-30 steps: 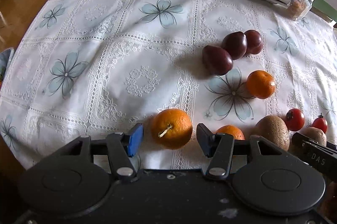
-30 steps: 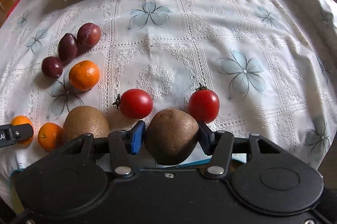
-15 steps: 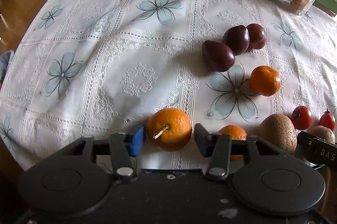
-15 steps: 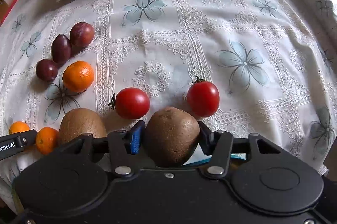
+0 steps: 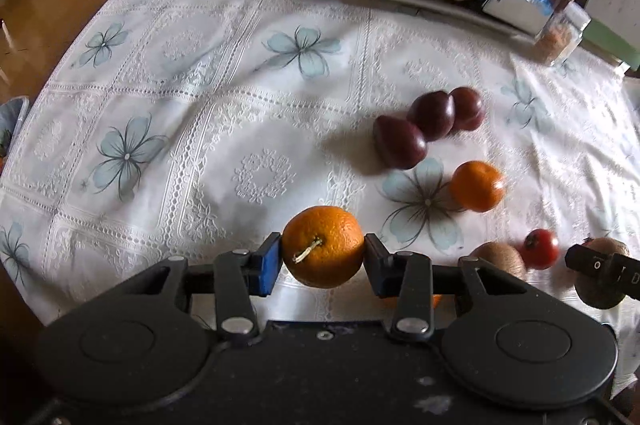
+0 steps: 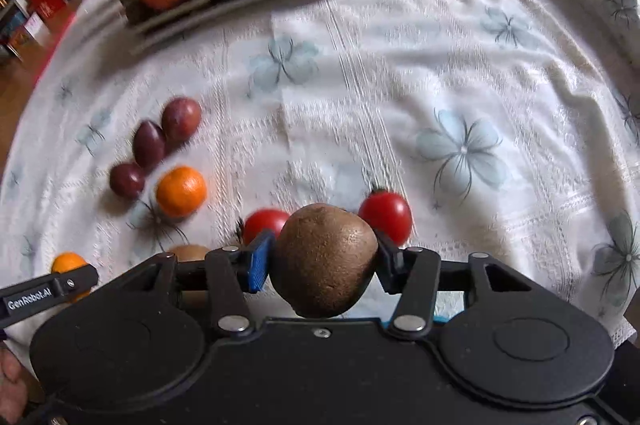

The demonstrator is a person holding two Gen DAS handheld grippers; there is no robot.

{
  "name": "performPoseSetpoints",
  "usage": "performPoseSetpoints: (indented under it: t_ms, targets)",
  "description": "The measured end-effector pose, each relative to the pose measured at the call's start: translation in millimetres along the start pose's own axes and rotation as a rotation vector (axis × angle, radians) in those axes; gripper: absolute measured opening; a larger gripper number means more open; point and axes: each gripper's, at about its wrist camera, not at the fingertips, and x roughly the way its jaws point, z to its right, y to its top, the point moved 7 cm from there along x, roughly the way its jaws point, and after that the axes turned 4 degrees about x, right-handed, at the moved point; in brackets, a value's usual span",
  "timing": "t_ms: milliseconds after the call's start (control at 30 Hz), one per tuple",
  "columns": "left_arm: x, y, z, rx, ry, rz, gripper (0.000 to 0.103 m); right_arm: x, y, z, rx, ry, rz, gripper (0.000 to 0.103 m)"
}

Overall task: Organize fruits
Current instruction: 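Close left gripper on the mandarin orange while right gripper closes on the kiwi, then carry the orange in left gripper and kiwi in right gripper over the tray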

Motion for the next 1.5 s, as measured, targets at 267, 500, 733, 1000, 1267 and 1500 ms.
performPoseSetpoints:
  t_ms: [267, 500, 733, 1000, 1267, 1500]
  targets:
    - [-27, 0, 13, 0.069, 0.020, 0.099, 0.043, -19, 1, -6, -0.047, 0.030, 0.068, 0.058]
    - [-55, -23, 17, 0.137, 0.035, 0.170, 0.043, -44, -18, -4, -0.100, 0.037, 0.123, 0.058]
    - [-79, -71, 17, 0.135, 0.019, 0.194, 0.043, -68, -53, 8, -0.091, 0.030, 0.135, 0.058]
    - [-96, -133, 16, 0.132, 0.015, 0.197, 0.043, -93, -106, 25, -0.067, 0.003, 0.129, 0.058]
    - [-111, -176, 18, 0.116, 0.018, 0.223, 0.044, -119, -150, 35, -0.055, -0.019, 0.161, 0.058]
    - [-120, -201, 20, 0.093, 0.009, 0.237, 0.044, -136, -176, 38, -0.055, -0.027, 0.198, 0.058]
